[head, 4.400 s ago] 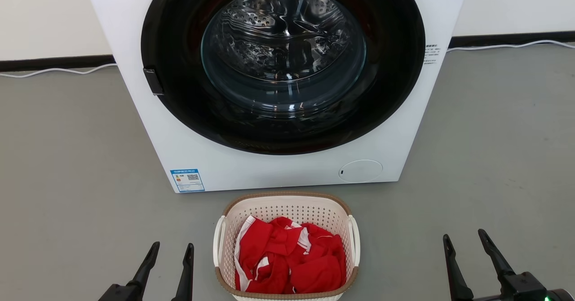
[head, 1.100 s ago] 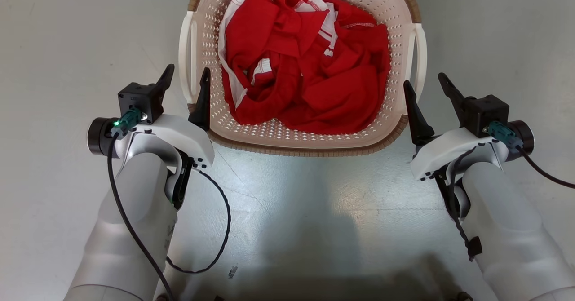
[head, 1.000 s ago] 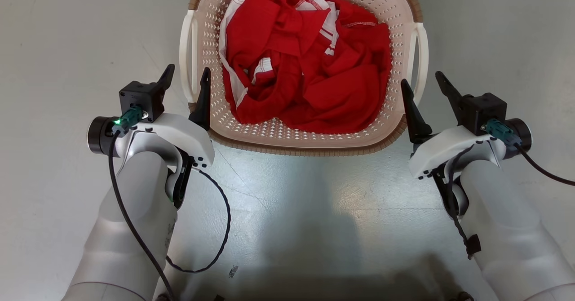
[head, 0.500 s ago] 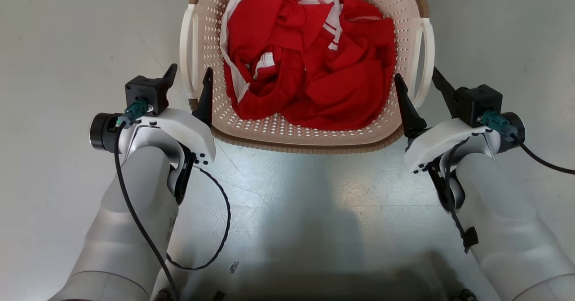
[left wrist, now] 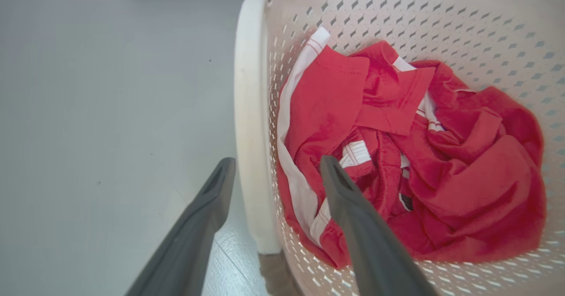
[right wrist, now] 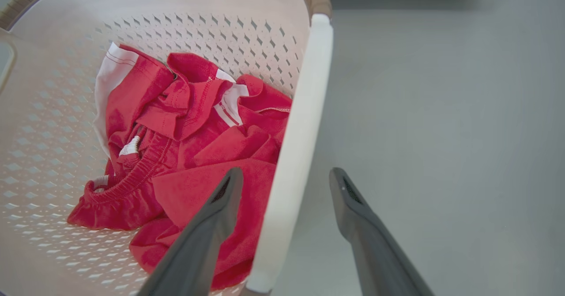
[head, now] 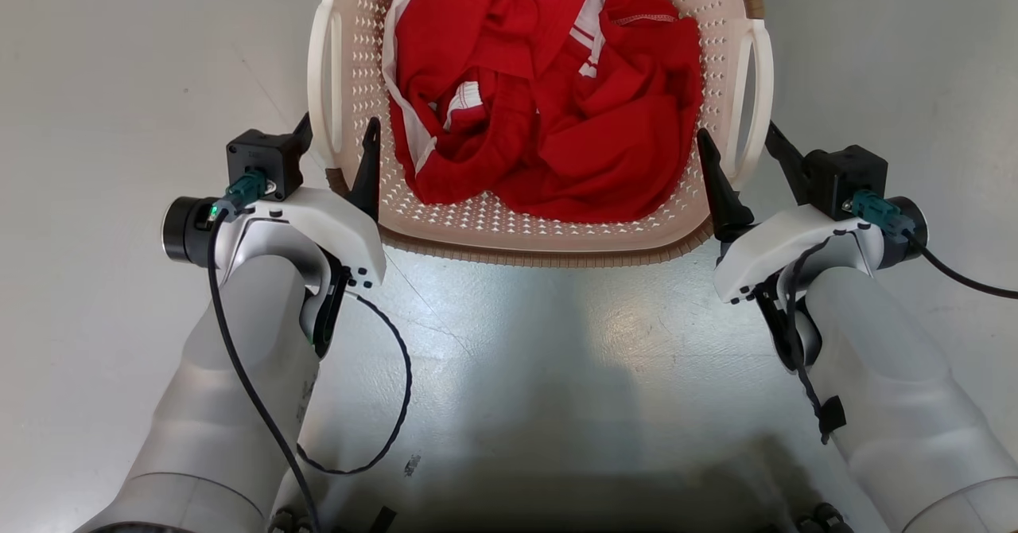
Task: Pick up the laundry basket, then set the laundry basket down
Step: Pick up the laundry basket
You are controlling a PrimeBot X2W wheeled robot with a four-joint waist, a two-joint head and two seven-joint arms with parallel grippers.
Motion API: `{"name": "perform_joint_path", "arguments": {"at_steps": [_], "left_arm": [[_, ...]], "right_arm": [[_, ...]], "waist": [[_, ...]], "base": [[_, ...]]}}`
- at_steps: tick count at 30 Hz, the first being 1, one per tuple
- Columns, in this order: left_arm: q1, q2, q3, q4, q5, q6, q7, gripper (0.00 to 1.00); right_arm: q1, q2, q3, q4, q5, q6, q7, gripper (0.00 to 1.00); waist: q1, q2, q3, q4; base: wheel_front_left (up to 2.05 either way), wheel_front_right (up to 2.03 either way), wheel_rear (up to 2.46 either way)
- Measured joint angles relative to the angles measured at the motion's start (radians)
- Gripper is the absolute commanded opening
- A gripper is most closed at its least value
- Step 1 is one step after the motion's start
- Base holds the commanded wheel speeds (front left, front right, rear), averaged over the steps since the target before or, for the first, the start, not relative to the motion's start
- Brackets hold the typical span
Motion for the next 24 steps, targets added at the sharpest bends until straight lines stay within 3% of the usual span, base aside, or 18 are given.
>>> {"name": "perform_joint_path", "arguments": {"at_steps": [24], "left_arm": [[-0.022,0.000,-0.059,0.042,-0.061,0.018,0.000,1.00]], "right_arm": [[-0.019,0.000,0.049,0.021,0.070,0.000,0.000,1.00]], "waist": [[0.0001,0.0000,0.016,0.006]], "base": [[0.00,0.00,0.00]]}}
